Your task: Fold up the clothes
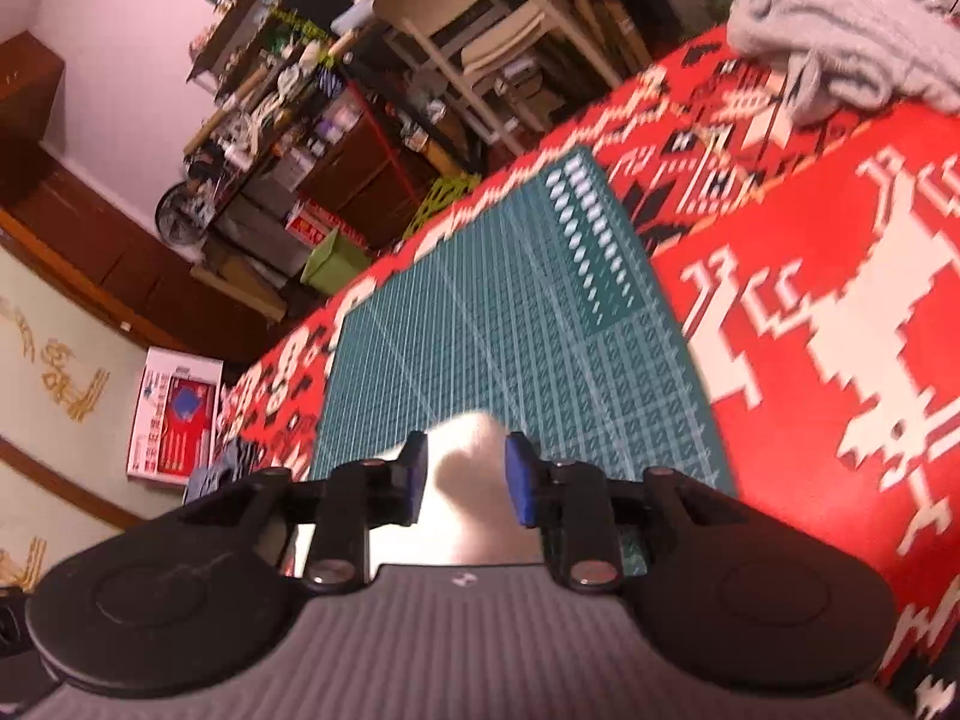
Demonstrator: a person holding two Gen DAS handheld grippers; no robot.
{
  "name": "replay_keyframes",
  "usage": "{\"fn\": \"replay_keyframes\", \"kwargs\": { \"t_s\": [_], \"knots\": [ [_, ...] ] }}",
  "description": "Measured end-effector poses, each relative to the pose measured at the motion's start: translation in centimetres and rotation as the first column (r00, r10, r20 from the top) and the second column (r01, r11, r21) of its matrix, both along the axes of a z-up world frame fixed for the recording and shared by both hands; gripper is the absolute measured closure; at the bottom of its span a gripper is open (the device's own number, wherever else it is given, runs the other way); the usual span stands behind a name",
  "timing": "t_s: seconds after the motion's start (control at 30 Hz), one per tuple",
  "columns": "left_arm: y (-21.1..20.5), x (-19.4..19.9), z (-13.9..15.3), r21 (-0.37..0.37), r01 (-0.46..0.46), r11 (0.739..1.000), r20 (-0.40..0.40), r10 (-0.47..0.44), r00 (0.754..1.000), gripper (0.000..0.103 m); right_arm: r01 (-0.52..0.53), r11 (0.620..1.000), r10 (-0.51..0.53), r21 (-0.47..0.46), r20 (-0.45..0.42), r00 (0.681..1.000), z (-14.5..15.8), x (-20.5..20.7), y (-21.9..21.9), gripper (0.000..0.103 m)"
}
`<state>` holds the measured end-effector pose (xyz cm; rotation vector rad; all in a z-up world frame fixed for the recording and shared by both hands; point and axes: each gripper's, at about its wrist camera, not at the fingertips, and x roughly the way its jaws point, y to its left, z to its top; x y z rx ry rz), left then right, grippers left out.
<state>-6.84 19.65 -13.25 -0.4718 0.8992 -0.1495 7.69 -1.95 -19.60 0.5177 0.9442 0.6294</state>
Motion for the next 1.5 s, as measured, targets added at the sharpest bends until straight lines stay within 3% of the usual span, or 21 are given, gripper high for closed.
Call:
{"fn": "replay_keyframes", "kwargs": {
  "t_s": [0.1,0.2,0.27,0.33,0.43,0.57,1.07,1.33,1.5],
  "knots": [
    [0.1,-0.2,0.1,-0.006,-0.002,1.0,0.003,0.002,1.0,0.031,0.003,1.0,-0.002,-0.022,0.035,0.999,0.1,-1.1,0.0,0.097],
    [0.1,-0.4,0.1,-0.009,-0.005,1.0,0.005,0.005,1.0,0.031,0.009,1.0,-0.008,-0.027,0.045,0.999,0.4,-2.1,-0.5,0.097],
    [0.1,-0.4,0.1,-0.01,-0.006,1.0,0.005,0.006,1.0,0.031,0.017,1.0,-0.016,-0.023,0.042,0.999,0.5,-2.8,-1.0,0.089],
    [0.1,-0.4,0.0,-0.01,-0.009,1.0,0.002,0.009,1.0,0.031,0.002,1.0,-0.002,-0.012,0.034,0.999,0.5,-3.3,-1.3,0.075],
    [-0.1,-0.6,0.0,-0.006,-0.009,1.0,-0.001,0.009,1.0,0.031,-0.026,0.999,0.028,-0.048,0.042,0.999,0.5,-4.3,-1.4,0.085],
    [-0.2,-0.9,-0.1,-0.008,-0.008,1.0,-0.004,0.008,1.0,0.031,-0.04,0.997,0.044,-0.068,0.059,0.997,1.0,-5.9,-1.9,0.091],
    [-0.4,-1.9,-0.1,-0.008,-0.008,1.0,-0.013,0.008,1.0,0.032,-0.109,0.989,0.108,-0.103,-0.017,0.994,1.7,-12.1,-6.3,0.091],
    [-0.4,-2.5,-0.4,-0.002,-0.01,1.0,-0.028,0.01,1.0,0.043,-0.131,0.987,0.124,-0.097,-0.076,0.989,1.7,-14.4,-8.5,0.091],
    [0.0,-3.1,-0.6,0.004,-0.022,1.0,-0.04,0.022,0.999,0.044,-0.146,0.984,0.137,-0.098,-0.099,0.986,2.2,-15.0,-9.2,0.093]
  ]
}}
